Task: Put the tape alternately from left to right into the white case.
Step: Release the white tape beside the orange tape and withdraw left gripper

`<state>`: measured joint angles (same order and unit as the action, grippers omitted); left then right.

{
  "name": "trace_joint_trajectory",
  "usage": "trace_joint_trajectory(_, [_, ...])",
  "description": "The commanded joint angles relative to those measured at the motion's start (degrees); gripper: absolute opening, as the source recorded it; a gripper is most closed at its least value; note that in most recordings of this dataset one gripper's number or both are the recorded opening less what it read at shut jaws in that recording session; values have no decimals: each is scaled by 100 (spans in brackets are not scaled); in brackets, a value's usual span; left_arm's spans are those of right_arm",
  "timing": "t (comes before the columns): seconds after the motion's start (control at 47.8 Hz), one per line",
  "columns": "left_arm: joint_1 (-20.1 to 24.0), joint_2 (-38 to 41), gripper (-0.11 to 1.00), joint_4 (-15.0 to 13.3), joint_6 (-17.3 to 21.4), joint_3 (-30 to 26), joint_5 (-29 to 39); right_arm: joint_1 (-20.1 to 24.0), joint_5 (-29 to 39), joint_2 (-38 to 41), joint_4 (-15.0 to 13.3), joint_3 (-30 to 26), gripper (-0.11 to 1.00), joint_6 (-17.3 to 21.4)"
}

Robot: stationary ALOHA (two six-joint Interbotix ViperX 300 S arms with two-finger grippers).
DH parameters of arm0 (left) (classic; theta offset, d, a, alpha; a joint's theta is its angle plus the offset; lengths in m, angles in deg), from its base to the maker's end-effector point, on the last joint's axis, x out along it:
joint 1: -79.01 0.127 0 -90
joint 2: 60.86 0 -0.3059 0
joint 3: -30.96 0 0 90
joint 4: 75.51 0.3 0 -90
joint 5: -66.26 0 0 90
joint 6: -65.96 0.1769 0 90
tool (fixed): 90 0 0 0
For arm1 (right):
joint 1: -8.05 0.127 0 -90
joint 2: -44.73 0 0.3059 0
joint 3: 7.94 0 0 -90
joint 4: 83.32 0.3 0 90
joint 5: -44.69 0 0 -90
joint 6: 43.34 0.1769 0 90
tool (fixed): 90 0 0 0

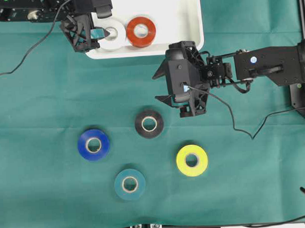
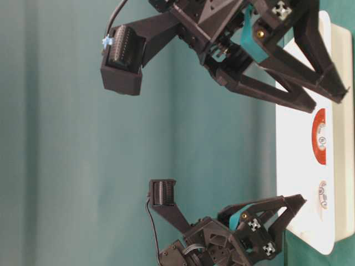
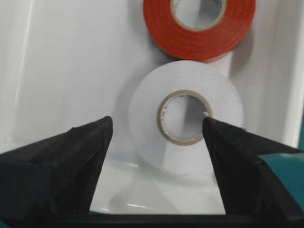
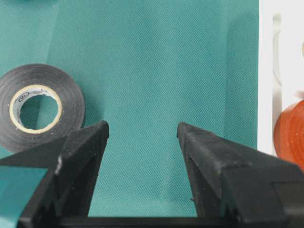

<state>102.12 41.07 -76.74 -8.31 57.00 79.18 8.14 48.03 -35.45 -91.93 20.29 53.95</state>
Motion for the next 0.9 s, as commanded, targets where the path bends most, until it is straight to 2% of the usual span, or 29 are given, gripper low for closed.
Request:
trace_joint_trajectory(0.0, [-79,-202,92,-9,-9,-44,-9,18,-62,-158,26,-53,67,18])
trace_joint_trajectory(0.188, [-439,-404,91,-18,-35,53,0,18,-35,-158,26,-53,67,220])
trace_joint_trajectory(0.398, [-1046,-580,91,-35,-105,220,0,79,-62,-158,35,-53,67,290])
trace_joint_trajectory(0.67, [-1740,-694,91,-35,-721,396,0,114,-62,-158,26,-62,67,299])
trace_joint_trajectory(0.879, [-2057,-694,91,-35,-1204,466,0,114,-53,-158,26,-53,67,299])
